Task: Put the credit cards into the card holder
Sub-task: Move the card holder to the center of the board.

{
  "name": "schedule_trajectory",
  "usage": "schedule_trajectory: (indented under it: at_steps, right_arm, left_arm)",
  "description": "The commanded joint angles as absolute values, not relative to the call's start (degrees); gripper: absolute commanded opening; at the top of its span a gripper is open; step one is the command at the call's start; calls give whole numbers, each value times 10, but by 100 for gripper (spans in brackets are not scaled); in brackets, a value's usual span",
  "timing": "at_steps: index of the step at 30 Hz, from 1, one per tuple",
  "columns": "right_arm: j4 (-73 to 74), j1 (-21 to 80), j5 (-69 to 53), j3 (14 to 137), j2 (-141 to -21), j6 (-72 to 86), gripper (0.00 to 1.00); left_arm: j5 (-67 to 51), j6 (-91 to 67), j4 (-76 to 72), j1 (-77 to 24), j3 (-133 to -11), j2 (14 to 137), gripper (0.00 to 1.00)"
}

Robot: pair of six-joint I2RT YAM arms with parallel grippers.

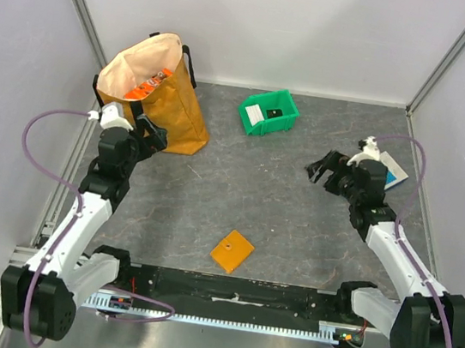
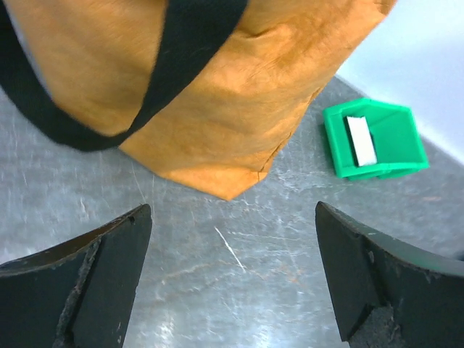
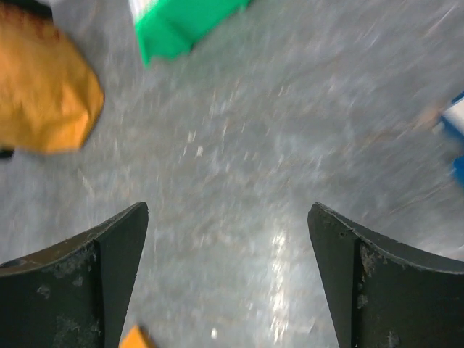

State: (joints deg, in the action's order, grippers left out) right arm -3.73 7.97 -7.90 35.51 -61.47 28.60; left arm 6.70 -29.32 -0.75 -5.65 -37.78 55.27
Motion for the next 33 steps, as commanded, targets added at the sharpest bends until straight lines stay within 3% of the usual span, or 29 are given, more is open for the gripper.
schedule_trajectory:
  at_steps: [1,4,6,8,14,19,26,29,32,33]
  right_arm:
    - [67,153,-172,370,-628,292,98]
    - [121,269,-88,369,-609,307,98]
    - [131,312,-70,338,-587,365,98]
    - [127,334,-69,290,-554,426,98]
    - [62,464,-23,178,-474,580,90]
    - [42,588,54,198,-577,652,87]
    - [12,703,125,245,-735,748,87]
    - [7,703,135,259,-777,752,86]
    - [4,700,161,271,-787,749,80]
    - [4,699,169,273,-785,745,77]
  left_arm:
    - [80,-461,103,-52,-360,507,99]
    - [-13,-441,90,-52,-352,499,99]
    - [-135,-411,65,-52,-346,504,99]
    - [-185,-416,86,-71,-338,506,99]
    - [-63,-459,145,-249,-244,436,99]
    - [-17,-485,170,-354,-200,440,99]
    - [-32,-466,165,-386,-206,517,93]
    - [-46,-468,131,-395,-193,544,87]
    - [-80,-469,71,-400,-171,564,70]
    - [-90,-471,57,-401,-168,576,61]
